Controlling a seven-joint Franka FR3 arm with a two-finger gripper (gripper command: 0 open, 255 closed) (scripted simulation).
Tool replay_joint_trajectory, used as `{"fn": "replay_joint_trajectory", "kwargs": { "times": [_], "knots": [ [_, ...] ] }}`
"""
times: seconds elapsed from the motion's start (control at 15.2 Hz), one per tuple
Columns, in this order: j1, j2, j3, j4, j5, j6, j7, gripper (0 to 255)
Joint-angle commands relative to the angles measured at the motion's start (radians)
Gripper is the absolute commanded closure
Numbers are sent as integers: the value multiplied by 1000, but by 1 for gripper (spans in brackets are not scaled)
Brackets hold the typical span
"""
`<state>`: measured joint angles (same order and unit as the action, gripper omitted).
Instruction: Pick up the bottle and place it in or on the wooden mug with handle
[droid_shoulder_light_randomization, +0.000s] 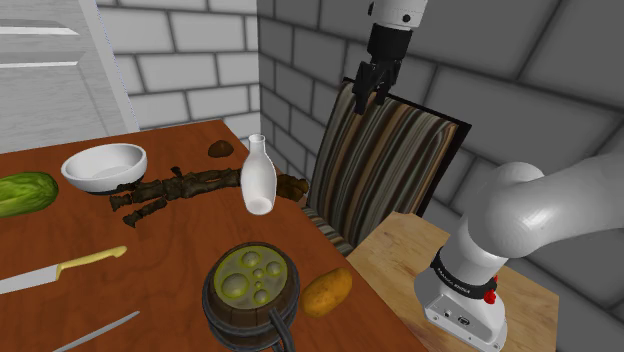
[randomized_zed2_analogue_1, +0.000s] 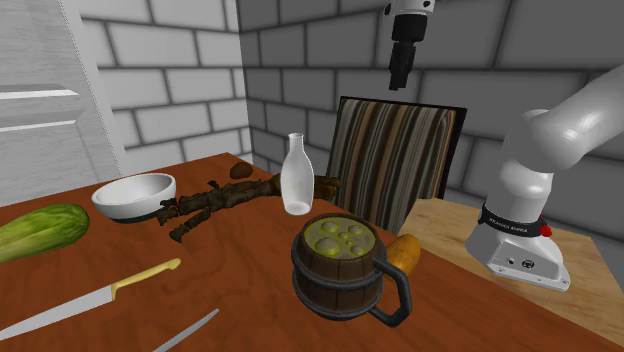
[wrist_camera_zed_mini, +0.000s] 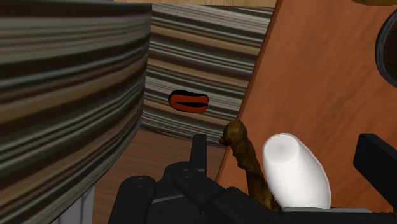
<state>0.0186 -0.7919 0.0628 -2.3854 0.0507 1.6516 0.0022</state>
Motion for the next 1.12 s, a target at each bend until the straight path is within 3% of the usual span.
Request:
{"fn": "replay_joint_trajectory", "kwargs": {
  "times": [0.0, 0.59, 1.06],
  "knots": [
    [0, 0, 0, 0, 0, 0, 0, 0],
    [12, 279, 110, 57, 26, 250, 108, 0],
    [10, 531, 189, 179, -11, 397, 207, 0]
  ]
}}
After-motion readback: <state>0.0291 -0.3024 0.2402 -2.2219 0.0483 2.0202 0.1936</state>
